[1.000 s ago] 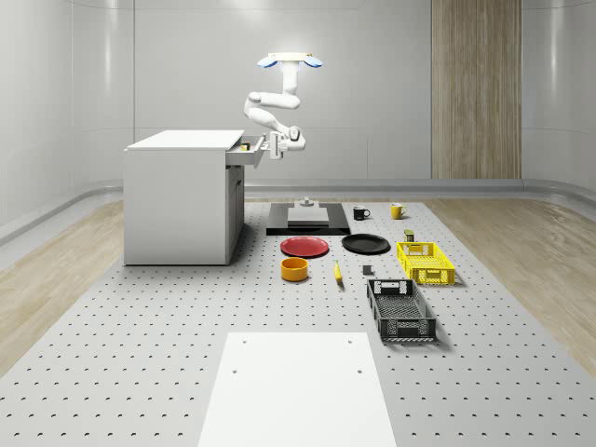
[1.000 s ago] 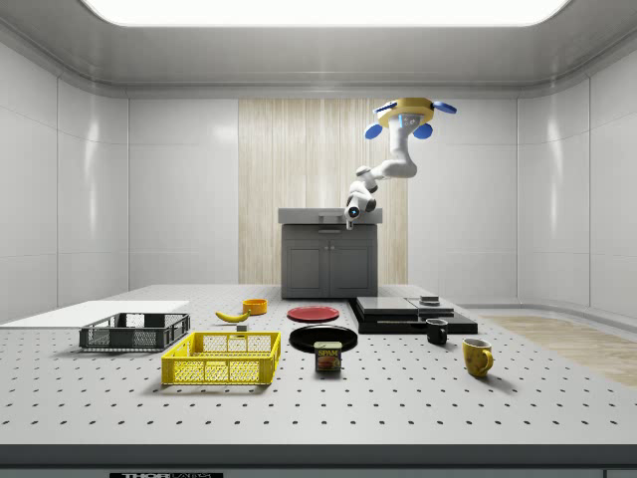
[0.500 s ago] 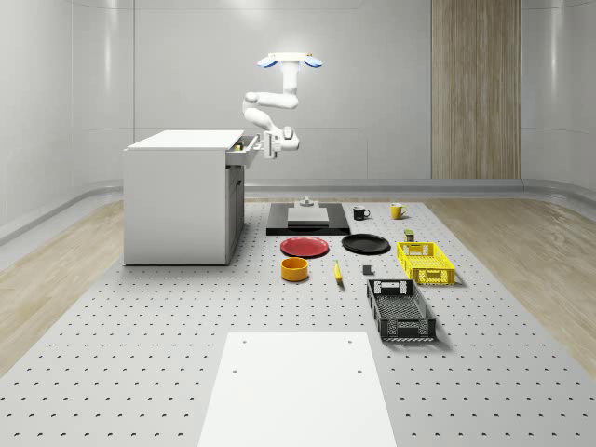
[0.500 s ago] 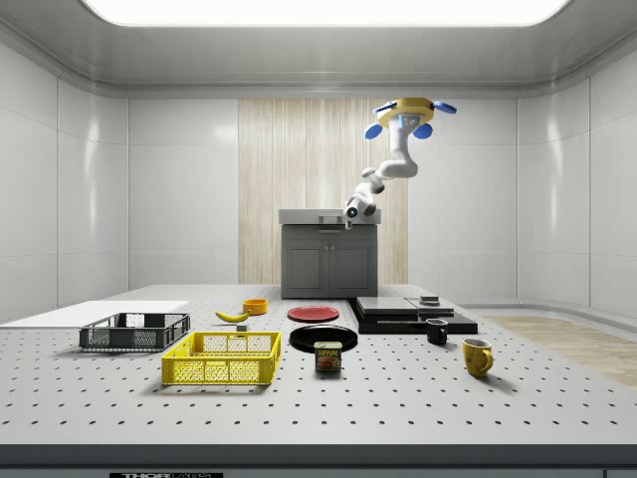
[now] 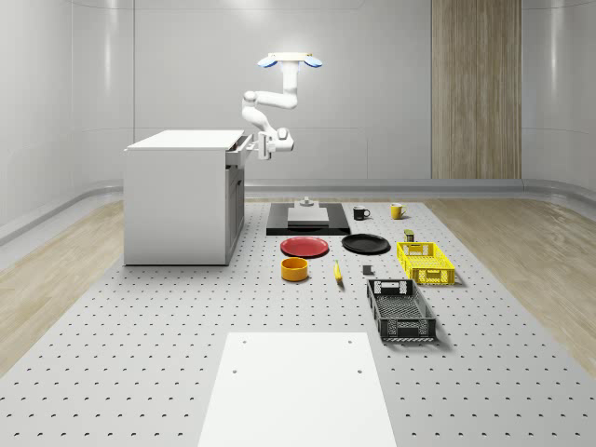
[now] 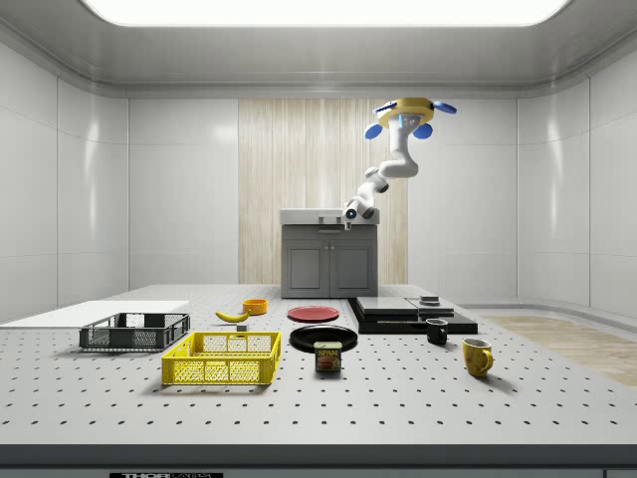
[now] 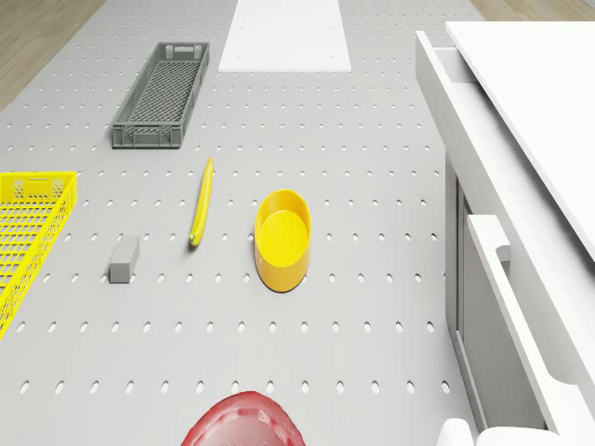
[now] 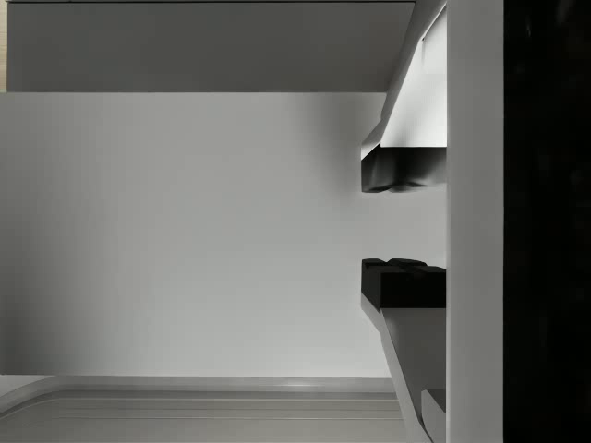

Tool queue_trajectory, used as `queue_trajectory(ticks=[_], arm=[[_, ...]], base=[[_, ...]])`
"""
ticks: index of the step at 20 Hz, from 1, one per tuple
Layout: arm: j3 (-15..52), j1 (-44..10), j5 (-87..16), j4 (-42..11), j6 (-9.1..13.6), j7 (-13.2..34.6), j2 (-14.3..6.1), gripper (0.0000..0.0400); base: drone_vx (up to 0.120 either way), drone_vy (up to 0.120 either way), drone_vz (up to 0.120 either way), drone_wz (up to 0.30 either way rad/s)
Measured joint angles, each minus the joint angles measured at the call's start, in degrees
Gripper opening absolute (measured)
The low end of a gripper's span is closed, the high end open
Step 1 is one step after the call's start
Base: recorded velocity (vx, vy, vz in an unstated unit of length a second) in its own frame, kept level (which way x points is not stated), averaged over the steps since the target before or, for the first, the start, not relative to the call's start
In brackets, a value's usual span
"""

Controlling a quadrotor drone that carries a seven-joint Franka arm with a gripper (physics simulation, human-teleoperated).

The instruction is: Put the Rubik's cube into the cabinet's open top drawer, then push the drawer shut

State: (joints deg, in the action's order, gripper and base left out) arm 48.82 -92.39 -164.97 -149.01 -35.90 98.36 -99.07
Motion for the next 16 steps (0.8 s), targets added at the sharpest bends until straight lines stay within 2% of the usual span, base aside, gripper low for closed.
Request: queue_trajectory(ticks=[3, 10, 16], arm=[[-0.1, 0.2, -0.2, 0.6, -0.7, -0.2, 0.0, 0.0105], [0.0, 0.5, -0.2, 1.3, -1.4, -0.3, -0.1, 0.0105], [-0.1, 0.5, -0.1, 1.6, -1.6, -0.1, -0.1, 0.0105]], base=[[0.000, 0.027, 0.000, 0.000], [0.000, 0.120, 0.000, 0.000], [0.000, 0.000, 0.000, 0.000]])
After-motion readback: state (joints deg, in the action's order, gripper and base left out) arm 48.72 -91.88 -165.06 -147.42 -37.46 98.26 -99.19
